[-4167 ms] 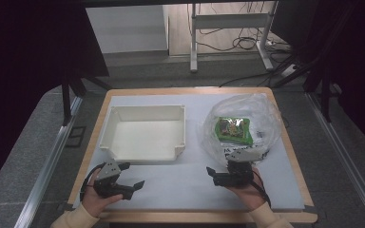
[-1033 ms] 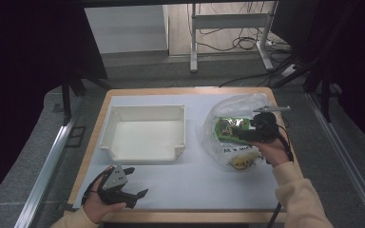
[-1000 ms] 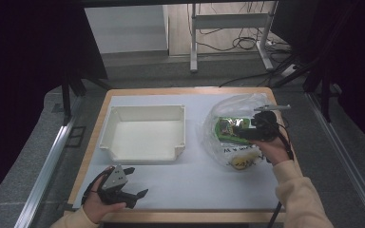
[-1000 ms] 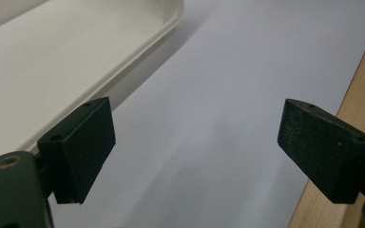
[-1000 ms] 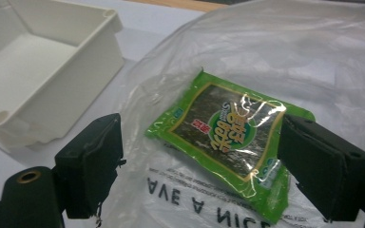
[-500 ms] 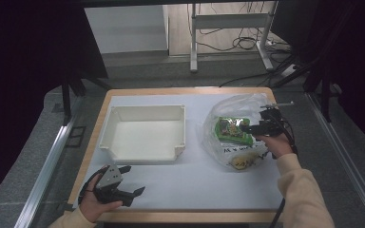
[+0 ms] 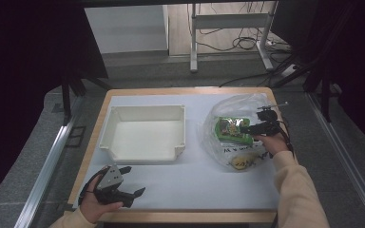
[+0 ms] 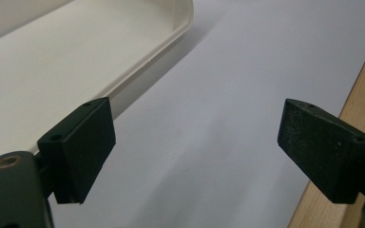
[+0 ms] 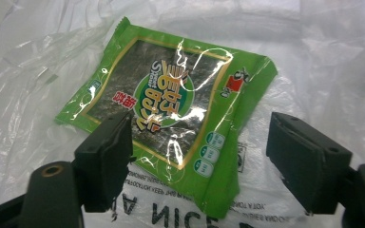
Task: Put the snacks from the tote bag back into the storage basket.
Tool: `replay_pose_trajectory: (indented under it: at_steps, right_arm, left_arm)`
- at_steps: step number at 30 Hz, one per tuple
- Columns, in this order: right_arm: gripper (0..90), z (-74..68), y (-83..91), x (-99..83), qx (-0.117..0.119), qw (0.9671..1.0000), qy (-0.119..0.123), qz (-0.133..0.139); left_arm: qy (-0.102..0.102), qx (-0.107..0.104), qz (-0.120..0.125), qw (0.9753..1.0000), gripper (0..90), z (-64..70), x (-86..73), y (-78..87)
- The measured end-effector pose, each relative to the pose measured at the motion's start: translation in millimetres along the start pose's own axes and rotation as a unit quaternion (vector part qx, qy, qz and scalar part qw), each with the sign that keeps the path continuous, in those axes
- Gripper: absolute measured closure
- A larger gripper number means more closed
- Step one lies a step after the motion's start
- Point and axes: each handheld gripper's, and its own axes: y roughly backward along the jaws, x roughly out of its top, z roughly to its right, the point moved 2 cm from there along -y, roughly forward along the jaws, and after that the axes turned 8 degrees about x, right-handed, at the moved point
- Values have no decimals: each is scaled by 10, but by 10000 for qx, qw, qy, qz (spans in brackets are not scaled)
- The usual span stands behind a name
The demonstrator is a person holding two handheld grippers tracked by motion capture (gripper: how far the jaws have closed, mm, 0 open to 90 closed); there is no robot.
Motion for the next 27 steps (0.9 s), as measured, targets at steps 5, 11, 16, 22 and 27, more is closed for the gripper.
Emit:
replay_pose_trajectory:
  at_steps: [5,11,16,22,27]
  right_arm:
    - [304,12,-81,5,73,9998,-63,-145]
    - [389,65,-162,-5,115,9991,-240,-325]
    - [433,97,-183,-5,128,9988,-328,-355]
    - [433,126,-260,-16,23,9978,-404,-524]
    - [457,164,-322,-29,-4,9966,-516,-636]
  left_arm:
    - [8,8,11,10000,123,-3,-2,6]
    - [13,9,16,10000,123,-6,-5,9]
    - [17,7,19,10000,123,-8,-6,9]
    - [8,7,13,10000,123,-5,-8,8]
    - [8,10,14,10000,123,-7,-9,9]
